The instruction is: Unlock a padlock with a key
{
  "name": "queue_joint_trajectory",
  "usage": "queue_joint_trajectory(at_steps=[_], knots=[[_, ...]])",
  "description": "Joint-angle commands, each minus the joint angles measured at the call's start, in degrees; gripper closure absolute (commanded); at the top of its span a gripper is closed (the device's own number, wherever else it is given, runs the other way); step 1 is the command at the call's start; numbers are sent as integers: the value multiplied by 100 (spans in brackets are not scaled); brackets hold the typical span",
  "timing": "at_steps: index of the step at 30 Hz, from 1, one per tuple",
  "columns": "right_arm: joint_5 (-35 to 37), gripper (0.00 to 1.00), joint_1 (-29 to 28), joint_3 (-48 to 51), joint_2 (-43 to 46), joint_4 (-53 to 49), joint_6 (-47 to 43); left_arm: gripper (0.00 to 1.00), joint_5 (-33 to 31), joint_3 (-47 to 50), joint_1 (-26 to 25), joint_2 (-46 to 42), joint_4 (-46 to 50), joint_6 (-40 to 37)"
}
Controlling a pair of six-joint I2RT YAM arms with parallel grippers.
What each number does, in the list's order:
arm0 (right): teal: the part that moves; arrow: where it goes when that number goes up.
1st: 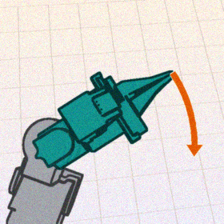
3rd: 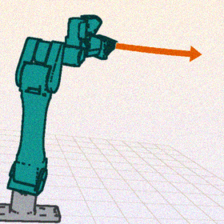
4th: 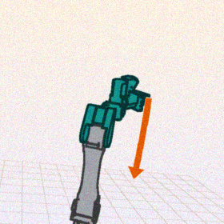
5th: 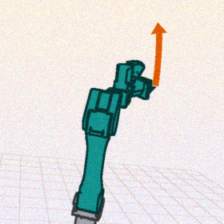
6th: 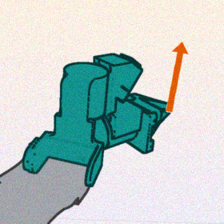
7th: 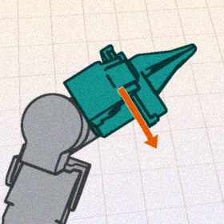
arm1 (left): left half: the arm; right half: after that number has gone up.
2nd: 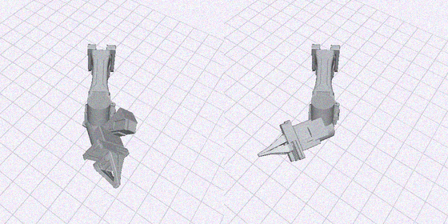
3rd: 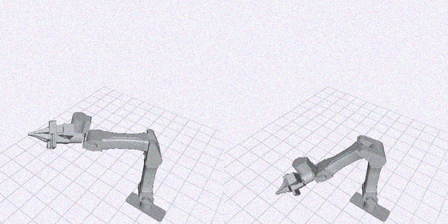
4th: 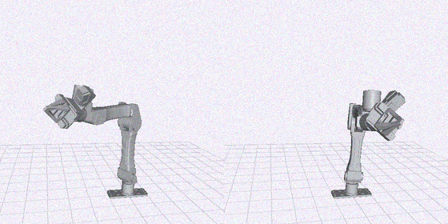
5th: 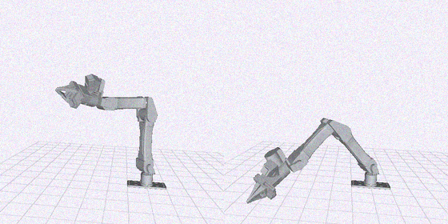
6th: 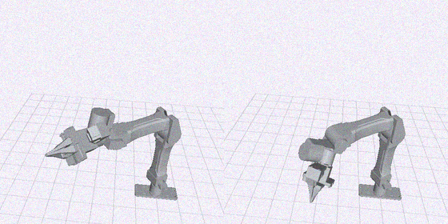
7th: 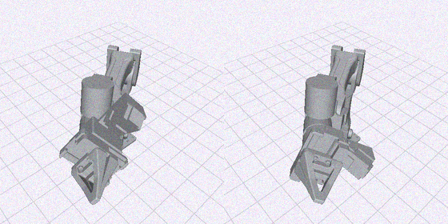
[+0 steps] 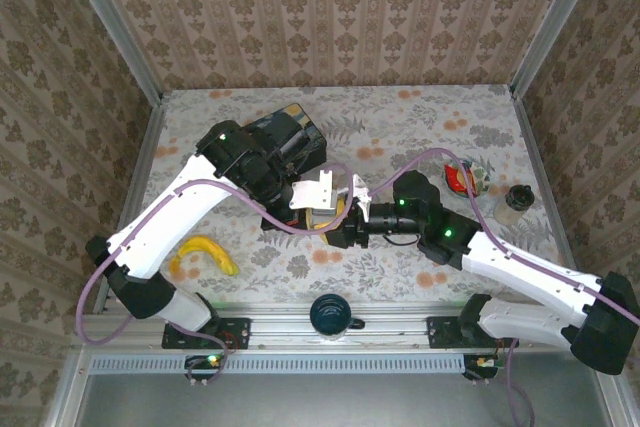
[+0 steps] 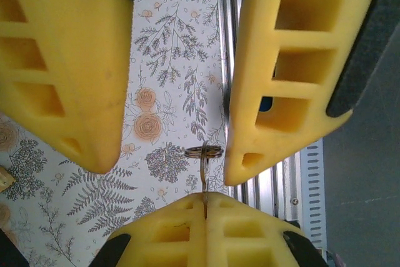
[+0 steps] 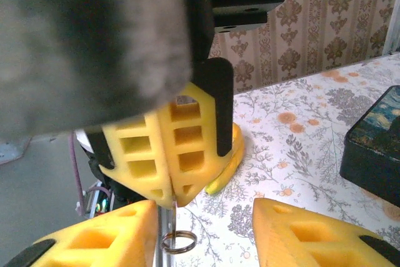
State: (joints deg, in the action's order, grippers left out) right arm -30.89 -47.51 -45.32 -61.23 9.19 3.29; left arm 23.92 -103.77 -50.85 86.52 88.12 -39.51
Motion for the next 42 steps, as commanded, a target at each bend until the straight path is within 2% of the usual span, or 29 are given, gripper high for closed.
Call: queue_joint_trajectory(at_steps=[1, 5, 9, 14, 19, 25, 28, 29, 31, 36, 42], knots=[[83, 50, 26, -126, -147, -93, 75, 100, 222, -25, 5, -144, -14, -141], [46, 48, 36, -151, -179, -87, 101, 100, 220, -16, 8, -153, -23, -128], [-280, 47, 33, -176, -213, -84, 106, 100, 191, -21, 13, -136, -66, -97], [-673, 50, 33, -232, -240, -102, 159, 100, 200, -18, 40, -125, -119, -49], [-708, 40, 26, -240, -233, -128, 189, 100, 235, -29, 67, -93, -135, -31], [-840, 42, 25, -266, -229, -73, 275, 100, 253, -29, 97, -88, -143, -33], [-889, 27, 35, -323, -266, -84, 403, 100, 303, -30, 119, -85, -172, -31], [-886, 26, 32, -364, -287, -112, 471, 100, 327, -34, 129, -94, -172, -31], [-813, 29, 50, -494, -340, -278, 583, 100, 341, -49, 145, -92, -183, -34], [-768, 43, 123, -867, -544, -769, 911, 100, 393, -57, 154, -118, -182, -4], [-743, 49, 121, -746, -457, -789, 810, 100, 366, -2, 180, -166, -209, 4]])
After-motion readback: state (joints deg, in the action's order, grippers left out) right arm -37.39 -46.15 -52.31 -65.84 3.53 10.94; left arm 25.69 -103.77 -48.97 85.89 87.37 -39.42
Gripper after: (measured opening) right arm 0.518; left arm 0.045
